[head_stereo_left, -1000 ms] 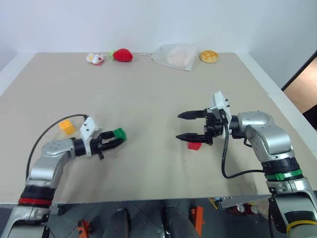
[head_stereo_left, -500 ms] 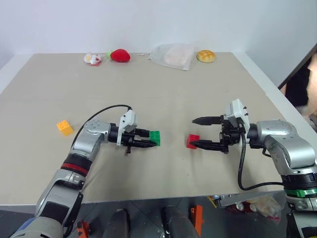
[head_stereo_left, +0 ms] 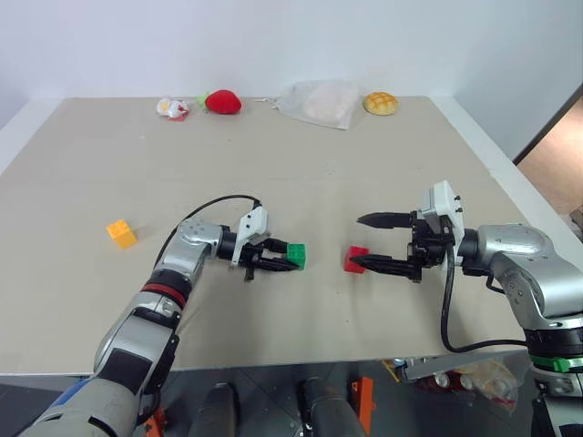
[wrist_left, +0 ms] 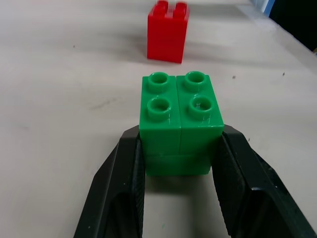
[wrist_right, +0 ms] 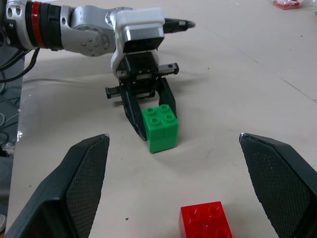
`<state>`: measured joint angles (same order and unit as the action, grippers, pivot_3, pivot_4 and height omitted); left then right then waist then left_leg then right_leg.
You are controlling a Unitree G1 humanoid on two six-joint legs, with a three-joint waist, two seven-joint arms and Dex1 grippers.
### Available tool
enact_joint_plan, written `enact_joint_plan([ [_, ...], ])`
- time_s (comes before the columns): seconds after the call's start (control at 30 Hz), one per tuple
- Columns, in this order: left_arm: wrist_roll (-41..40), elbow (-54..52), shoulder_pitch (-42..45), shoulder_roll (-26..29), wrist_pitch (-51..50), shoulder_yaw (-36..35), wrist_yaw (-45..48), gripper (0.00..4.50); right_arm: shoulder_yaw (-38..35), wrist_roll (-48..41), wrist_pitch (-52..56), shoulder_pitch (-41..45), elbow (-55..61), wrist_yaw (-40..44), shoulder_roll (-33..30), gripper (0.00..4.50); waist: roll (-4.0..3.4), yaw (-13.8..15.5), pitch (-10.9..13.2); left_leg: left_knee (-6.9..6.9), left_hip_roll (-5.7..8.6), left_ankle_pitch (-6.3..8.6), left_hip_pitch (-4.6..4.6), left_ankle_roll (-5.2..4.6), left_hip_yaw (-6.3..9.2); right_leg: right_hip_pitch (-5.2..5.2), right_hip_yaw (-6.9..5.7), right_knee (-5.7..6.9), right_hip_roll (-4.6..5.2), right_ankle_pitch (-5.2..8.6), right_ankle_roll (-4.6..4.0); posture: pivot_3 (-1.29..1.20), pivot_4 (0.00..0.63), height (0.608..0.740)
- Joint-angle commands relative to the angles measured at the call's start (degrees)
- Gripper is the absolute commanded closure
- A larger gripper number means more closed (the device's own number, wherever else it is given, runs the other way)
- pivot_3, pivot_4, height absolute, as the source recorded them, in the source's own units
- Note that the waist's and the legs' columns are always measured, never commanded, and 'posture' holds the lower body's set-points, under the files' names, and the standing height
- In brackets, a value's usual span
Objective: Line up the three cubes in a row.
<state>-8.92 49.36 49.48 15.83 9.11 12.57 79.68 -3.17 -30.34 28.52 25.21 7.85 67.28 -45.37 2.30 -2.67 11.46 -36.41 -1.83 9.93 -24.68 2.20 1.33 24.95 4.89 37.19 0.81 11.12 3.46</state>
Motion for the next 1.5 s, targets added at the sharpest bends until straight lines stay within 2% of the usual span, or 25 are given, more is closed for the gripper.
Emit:
enact_joint_plan([
  [0.03, 0.74, -0.23, 1.24, -0.52, 2.07, -1.11, -1.30, 3.21, -1.15, -0.69, -0.88, 1.02, 1.38, -0.25, 0.10, 0.13, 0.00, 0.02, 0.00, 0.00, 0.01, 0.00, 0.00, 0.00, 0.00, 0.00, 0.00, 0.00, 0.00, 0.00, 0.01, 0.00, 0.150, 0.740],
  [0.23, 1.93, -1.45, 0.13, -0.21, 2.39, -1.08, -3.54, 3.21, -0.79, -0.56, -0.97, 2.46, 0.19, -0.33, 0.92, 0.13, 0.00, 0.01, 0.00, 0.00, 0.01, -0.01, 0.01, -0.02, 0.02, 0.00, 0.00, 0.00, -0.01, -0.03, 0.05, 0.00, 0.150, 0.740],
  [0.27, 1.93, -1.83, -0.11, -0.11, 1.88, -1.17, -3.95, 2.20, -0.62, -0.41, -1.05, 2.72, -0.07, -0.30, 1.08, 0.13, 0.00, 0.00, 0.00, 0.00, 0.01, -0.02, 0.01, -0.04, 0.02, 0.00, 0.00, 0.00, 0.00, -0.05, 0.05, 0.00, 0.150, 0.740],
  [0.3, 1.74, -2.46, -0.43, 0.02, 1.22, -1.33, -4.08, 2.00, -0.41, -0.23, -1.19, 3.00, -0.36, -0.23, 1.24, 0.13, 0.00, -0.04, 0.00, 0.00, 0.01, -0.03, 0.01, -0.05, 0.01, 0.00, 0.01, 0.00, 0.00, -0.06, 0.05, 0.00, 0.150, 0.740],
  [0.37, 1.77, -4.13, -1.41, 0.58, 1.88, -1.53, -4.77, 1.23, -0.05, -0.01, -1.40, 3.60, -0.92, -0.07, 1.60, 0.13, 0.00, -0.07, 0.00, -0.01, 0.01, -0.05, 0.02, -0.07, 0.00, 0.00, 0.01, 0.00, -0.01, -0.08, 0.04, 0.00, 0.150, 0.740],
  [0.43, 1.01, -6.45, -2.63, 1.50, 0.63, -1.96, -4.70, 0.66, 0.25, 0.12, -1.64, 4.18, -1.47, 0.16, 1.90, 0.13, 0.00, -0.10, 0.00, 0.00, 0.00, -0.05, 0.02, -0.08, 0.02, -0.01, 0.00, 0.00, -0.01, -0.09, 0.04, 0.00, 0.150, 0.740],
  [0.6, -1.51, -16.05, -7.61, 5.92, -5.59, -3.76, -3.55, 0.66, 1.26, 0.57, -2.37, 5.64, -3.11, 1.09, 2.41, 0.13, -0.01, -0.26, 0.01, 0.01, -0.02, -0.05, 0.01, -0.08, -0.01, 0.03, 0.03, 0.01, -0.02, -0.09, 0.03, 0.00, 0.150, 0.740],
  [0.73, -4.56, -27.36, -15.05, 14.18, -11.89, -8.36, -4.64, 0.66, 1.97, 0.70, -2.82, 6.98, -4.08, 2.18, 2.85, 0.13, -0.02, -0.57, 0.01, 0.03, -0.13, -0.05, 0.03, -0.08, -0.04, 0.05, 0.02, 0.03, -0.08, -0.10, -0.04, 0.00, 0.150, 0.740],
  [0.87, -9.44, -38.82, -22.61, 20.01, -19.57, -14.71, -8.11, 0.66, 2.56, 0.85, -3.19, 7.87, -4.39, 2.35, 3.45, 0.13, -0.03, -0.45, 0.02, 0.05, -0.25, -0.05, 0.03, -0.08, -0.02, 0.08, -0.04, 0.04, -0.15, -0.09, -0.13, 0.00, 0.150, 0.740],
  [0.97, -14.66, -51.31, -31.46, 21.88, -26.66, -22.05, -14.18, 0.66, 3.36, 0.77, -3.47, 10.13, -4.57, 1.06, 6.07, 0.13, -0.02, -0.32, 0.01, 0.03, -0.27, -0.05, 0.04, -0.08, -0.07, 0.06, -0.03, 0.04, -0.14, 0.03, -0.35, 0.00, 0.150, 0.740],
  [1.13, -22.92, -67.84, -42.43, 16.87, -33.09, -30.35, -27.18, 0.66, 5.64, 1.72, -3.99, 14.45, -5.96, -0.60, 11.41, 0.13, -0.02, -0.24, 0.01, 0.03, -0.36, -0.05, 0.06, -0.08, -0.10, 0.07, -0.08, 0.04, -0.15, 0.03, -0.40, 0.00, 0.150, 0.740],
  [1.23, -24.42, -75.21, -50.49, 11.76, -31.66, -35.30, -34.73, 0.66, 8.46, 2.85, -5.20, 17.22, -7.52, -1.43, 16.37, 0.13, 0.00, -0.36, 0.00, 0.01, -0.53, -0.06, 0.11, -0.09, -0.26, 0.03, -0.11, 0.01, -0.18, -0.02, -0.47, 0.00, 0.150, 0.740],
  [1.37, -24.82, -78.10, -55.68, 8.89, -28.92, -39.93, -40.13, 0.66, 10.87, 4.34, -6.27, 18.43, -8.98, -1.93, 20.33, 0.13, 0.01, -0.10, -0.01, 0.02, -0.77, -0.06, 0.15, -0.09, -0.23, 0.05, -0.13, 0.02, -0.51, -0.10, -0.69, 0.00, 0.150, 0.740],
  [1.5, -23.58, -76.97, -60.55, 9.70, -25.68, -42.12, -39.62, 0.66, 12.73, 6.14, -8.12, 18.54, -9.97, -1.75, 22.28, 0.13, 0.02, -0.11, -0.01, 0.02, -0.89, -0.07, 0.17, -0.08, -0.25, 0.08, -0.18, 0.01, -0.62, -0.16, -0.87, 0.00, 0.150, 0.740],
])
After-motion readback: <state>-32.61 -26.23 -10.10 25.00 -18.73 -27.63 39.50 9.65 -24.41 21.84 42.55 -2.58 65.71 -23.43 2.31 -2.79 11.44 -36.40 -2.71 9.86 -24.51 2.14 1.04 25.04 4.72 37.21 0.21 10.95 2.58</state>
